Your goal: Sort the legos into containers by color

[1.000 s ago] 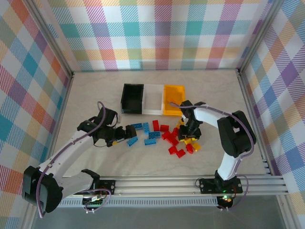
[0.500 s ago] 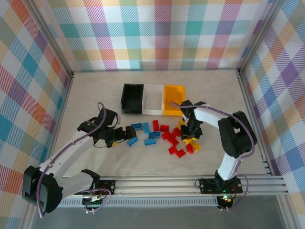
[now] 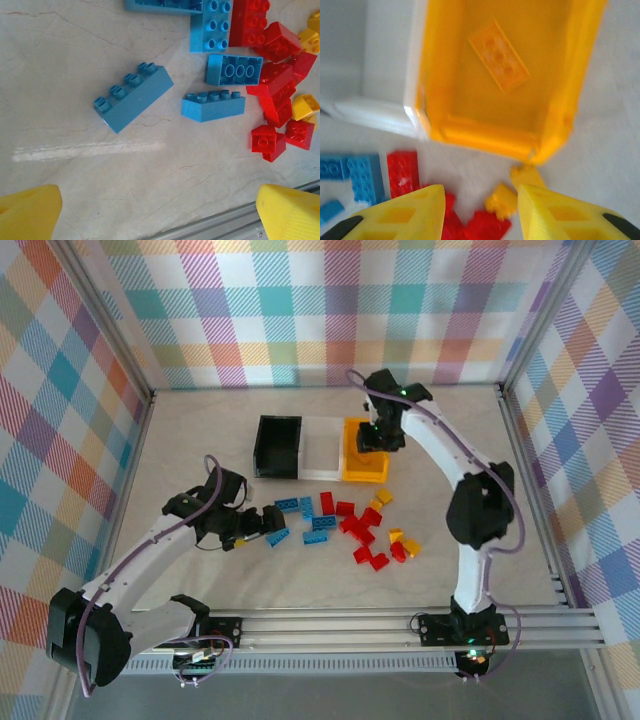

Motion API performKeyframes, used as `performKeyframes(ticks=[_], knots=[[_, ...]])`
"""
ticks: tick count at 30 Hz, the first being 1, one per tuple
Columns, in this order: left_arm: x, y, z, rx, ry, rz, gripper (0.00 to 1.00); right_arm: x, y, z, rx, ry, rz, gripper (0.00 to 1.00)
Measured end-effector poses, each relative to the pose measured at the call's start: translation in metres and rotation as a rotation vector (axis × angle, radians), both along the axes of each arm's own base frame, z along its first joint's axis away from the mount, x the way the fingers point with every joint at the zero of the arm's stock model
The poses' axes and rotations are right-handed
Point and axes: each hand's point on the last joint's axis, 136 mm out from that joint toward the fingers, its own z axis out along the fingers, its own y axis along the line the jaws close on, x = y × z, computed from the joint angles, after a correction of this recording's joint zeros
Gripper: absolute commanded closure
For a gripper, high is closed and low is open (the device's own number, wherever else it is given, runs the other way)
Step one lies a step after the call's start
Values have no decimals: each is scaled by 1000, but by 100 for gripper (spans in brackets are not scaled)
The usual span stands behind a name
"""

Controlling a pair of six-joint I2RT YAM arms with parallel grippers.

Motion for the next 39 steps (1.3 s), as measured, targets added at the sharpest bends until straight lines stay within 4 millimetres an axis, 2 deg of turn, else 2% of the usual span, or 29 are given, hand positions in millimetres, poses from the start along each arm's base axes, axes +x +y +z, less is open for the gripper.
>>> performKeyframes(ticks=[3,6,9,12,17,21,24,27,29,31,33,35,39], knots=[[-3,4,1,15,-3,3,0,30,11,-19,-6,13,2,57],[-7,9,2,31,-3,10,0,51,20,-49,-19,52,10,57],[-9,12,2,43,0,14,0,59,21,-76,-29,98,7,54],[-11,15,-1,61,11,17,3,61,19,-82,-23,122,2,47],[-6,19,-6,121,23,-10,7,62,18,-73,-2,119,3,43],[3,19,-18,175,52,-46,11,52,17,-57,13,123,6,39],[11,16,-30,203,75,-75,13,31,9,-27,27,109,7,30],[18,9,-41,224,91,-109,12,9,1,13,61,64,9,30],[20,7,-46,229,94,-126,11,6,-2,36,85,21,11,29],[21,6,-48,233,91,-131,11,11,0,49,103,-11,19,29],[23,7,-48,238,87,-134,13,17,2,49,112,-18,23,29],[23,8,-50,249,86,-143,14,18,4,39,109,4,27,29],[22,11,-62,283,113,-171,15,2,1,11,106,82,15,29]])
